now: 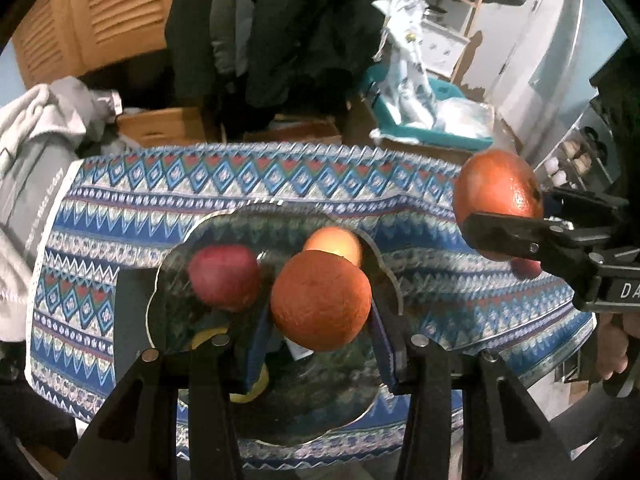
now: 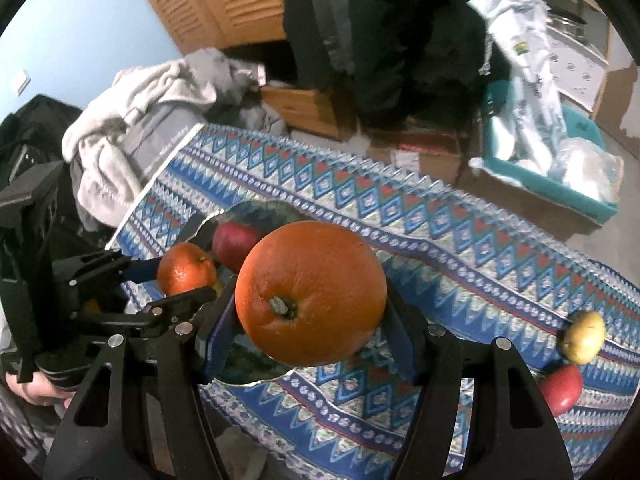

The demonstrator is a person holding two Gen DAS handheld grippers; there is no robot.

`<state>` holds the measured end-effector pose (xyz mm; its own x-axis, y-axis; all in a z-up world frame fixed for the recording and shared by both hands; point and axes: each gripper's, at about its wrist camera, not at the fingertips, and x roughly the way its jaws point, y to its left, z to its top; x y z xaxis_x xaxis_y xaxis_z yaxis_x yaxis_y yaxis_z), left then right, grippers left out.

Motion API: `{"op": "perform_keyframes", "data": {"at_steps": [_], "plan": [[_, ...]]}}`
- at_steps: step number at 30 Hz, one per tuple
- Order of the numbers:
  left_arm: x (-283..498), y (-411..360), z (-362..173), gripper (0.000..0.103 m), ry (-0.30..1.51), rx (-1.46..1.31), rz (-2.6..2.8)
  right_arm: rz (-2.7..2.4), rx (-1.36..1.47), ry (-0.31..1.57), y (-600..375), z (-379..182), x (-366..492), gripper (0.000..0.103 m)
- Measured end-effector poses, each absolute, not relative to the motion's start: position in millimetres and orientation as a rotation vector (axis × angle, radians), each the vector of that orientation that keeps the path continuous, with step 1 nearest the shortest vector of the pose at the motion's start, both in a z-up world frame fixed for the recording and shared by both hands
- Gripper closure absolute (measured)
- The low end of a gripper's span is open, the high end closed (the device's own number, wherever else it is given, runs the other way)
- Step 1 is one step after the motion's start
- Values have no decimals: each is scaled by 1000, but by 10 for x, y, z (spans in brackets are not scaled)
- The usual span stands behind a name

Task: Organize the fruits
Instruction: 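Carry the tangerine in the left tool and orange in the right tool over the bowl, then open the left tool to drop the tangerine while the right tool drops the orange into the bowl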

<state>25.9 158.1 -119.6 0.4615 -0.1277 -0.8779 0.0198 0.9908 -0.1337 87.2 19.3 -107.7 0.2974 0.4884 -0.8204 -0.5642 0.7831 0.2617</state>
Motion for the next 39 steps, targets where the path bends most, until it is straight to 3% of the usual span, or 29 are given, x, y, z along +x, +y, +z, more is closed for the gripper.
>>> {"op": "perform_keyframes", "data": {"at_steps": [12,25,33,39], "plan": [[136,1628,-1787,56,1249,-96,-69,758,-121,1211,574,-1686,871,37],[87,1606,-1949,56,1291,-108,-71,783,-145,1299,783,-2048,851,37],[115,1544,-1997,56,1303,-86,-73,794,-101,1305,739,-2100,883,35],[123,1559,-1954,47,1293,-101,-66,780,-94,1265,670,-1933,932,35]]}}
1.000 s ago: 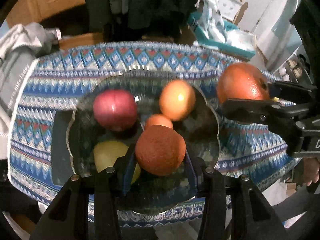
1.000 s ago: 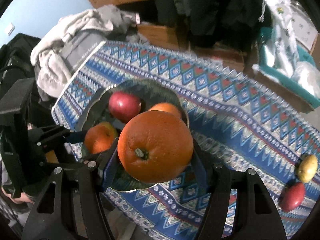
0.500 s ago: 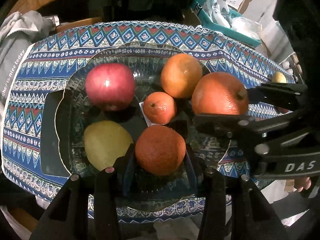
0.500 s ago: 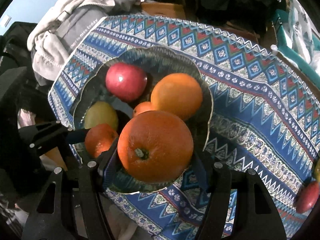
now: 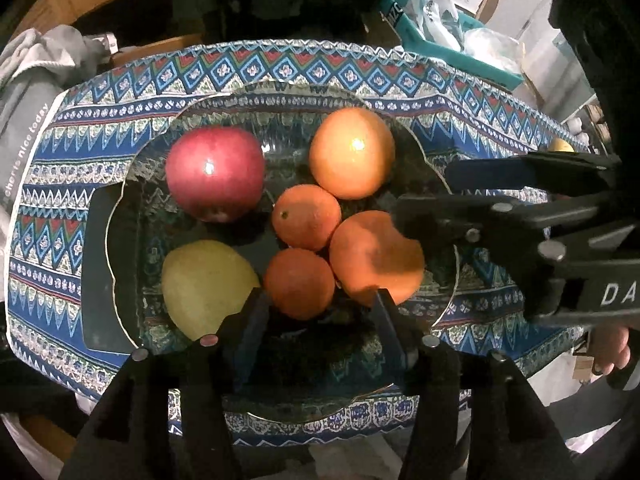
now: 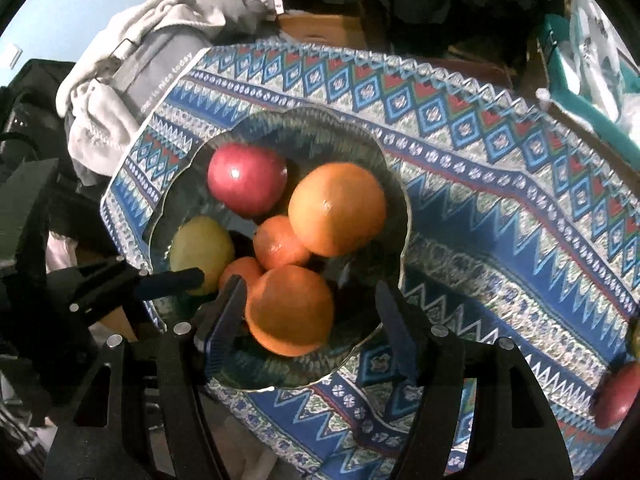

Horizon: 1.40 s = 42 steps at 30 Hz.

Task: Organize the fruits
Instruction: 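Open the left tool to drop the tangerine while the right tool drops the orange into the bowl, then move both tools back toward the yellow pear and red apple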

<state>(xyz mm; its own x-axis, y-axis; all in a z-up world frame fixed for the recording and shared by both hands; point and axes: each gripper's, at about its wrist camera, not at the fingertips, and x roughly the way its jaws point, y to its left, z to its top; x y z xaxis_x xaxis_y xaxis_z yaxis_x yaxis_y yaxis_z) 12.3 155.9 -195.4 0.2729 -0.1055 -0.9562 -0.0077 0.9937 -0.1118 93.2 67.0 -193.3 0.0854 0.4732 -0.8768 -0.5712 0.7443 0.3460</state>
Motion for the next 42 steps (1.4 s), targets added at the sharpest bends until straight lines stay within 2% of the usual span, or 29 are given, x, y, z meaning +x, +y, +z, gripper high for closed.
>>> {"op": "perform_keyframes", "data": {"at_steps": [19,42], "plan": [[251,1429,-1413,39,1155,-136,-86,615,-140,1146,72,-1434,850,30],[389,719,-1163,34,1113,-40,-153,460,-74,1061,-1004,-1114,671,19]]}}
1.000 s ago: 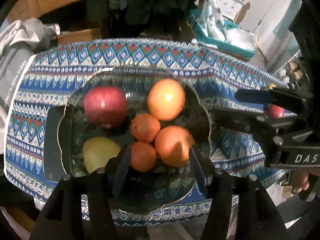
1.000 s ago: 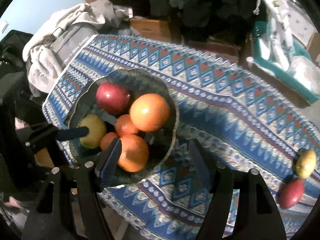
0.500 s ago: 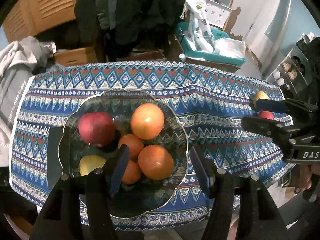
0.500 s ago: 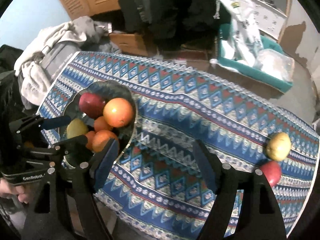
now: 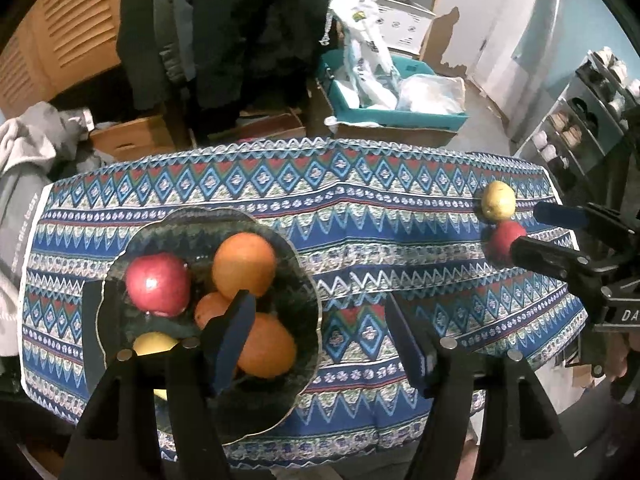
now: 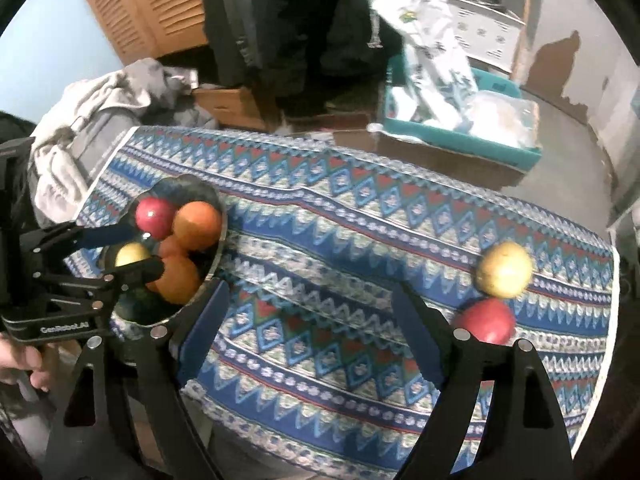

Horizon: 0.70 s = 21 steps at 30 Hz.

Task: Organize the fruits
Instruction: 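Move both tools back toward the yellow pear and red apple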

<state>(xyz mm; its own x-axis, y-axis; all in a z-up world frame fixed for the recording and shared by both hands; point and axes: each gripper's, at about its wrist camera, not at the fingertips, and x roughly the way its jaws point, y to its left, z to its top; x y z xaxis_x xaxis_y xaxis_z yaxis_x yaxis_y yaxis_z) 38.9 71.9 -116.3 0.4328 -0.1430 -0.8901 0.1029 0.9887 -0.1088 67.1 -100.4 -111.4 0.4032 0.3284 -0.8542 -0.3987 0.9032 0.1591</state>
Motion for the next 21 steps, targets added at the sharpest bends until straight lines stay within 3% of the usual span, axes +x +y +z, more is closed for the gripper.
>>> {"op": "perform_keyframes", "data": {"at_steps": [21], "plan": [[694,0,-1356,32,1152,40,-230,253,59,1124,-2213,-1475,861,16]]}}
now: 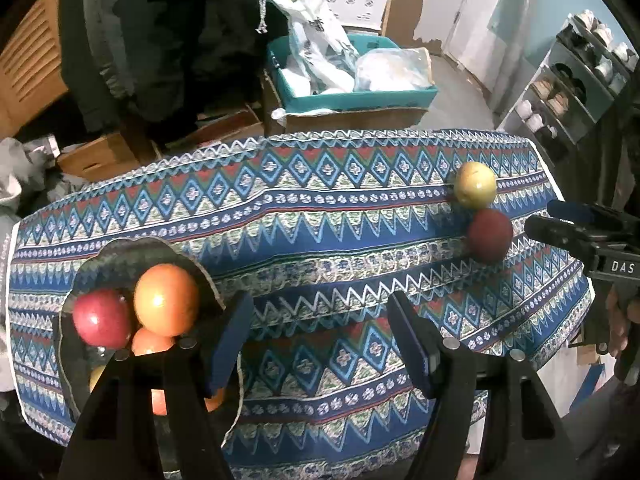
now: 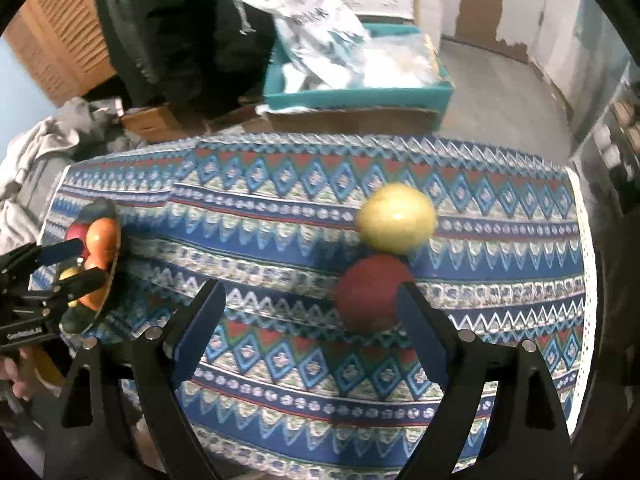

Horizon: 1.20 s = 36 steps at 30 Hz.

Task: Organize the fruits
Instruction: 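Move both tools back toward the yellow pear and red apple, then grasp the red apple with the right tool while the left tool approaches the yellow pear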

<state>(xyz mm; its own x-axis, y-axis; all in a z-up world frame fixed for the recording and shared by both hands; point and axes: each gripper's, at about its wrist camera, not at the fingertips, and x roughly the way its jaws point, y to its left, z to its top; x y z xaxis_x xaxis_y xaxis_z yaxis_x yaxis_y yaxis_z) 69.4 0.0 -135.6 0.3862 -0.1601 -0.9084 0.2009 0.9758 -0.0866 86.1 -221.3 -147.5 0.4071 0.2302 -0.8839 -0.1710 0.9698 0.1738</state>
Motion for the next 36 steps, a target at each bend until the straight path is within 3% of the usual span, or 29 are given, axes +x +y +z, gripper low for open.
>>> {"op": "perform_keyframes", "data": {"at_steps": [13,27,31,36], "plan": [[947,-311,-1667,32,1191,67,-249,204,125,1243,-2582,-2212,1107,16],[1048,-575,-2021,32,1225,156,-279,232,124,1244,-2486,-2511,1234,16],[1046,-605,-2065,32,1230,165,-291,237,119,1263,-2456,-2635,1267,27],[1063,-696,-2067,32,1230,154,-315,232,141,1237,-2545,-2636,1222,28]]}}
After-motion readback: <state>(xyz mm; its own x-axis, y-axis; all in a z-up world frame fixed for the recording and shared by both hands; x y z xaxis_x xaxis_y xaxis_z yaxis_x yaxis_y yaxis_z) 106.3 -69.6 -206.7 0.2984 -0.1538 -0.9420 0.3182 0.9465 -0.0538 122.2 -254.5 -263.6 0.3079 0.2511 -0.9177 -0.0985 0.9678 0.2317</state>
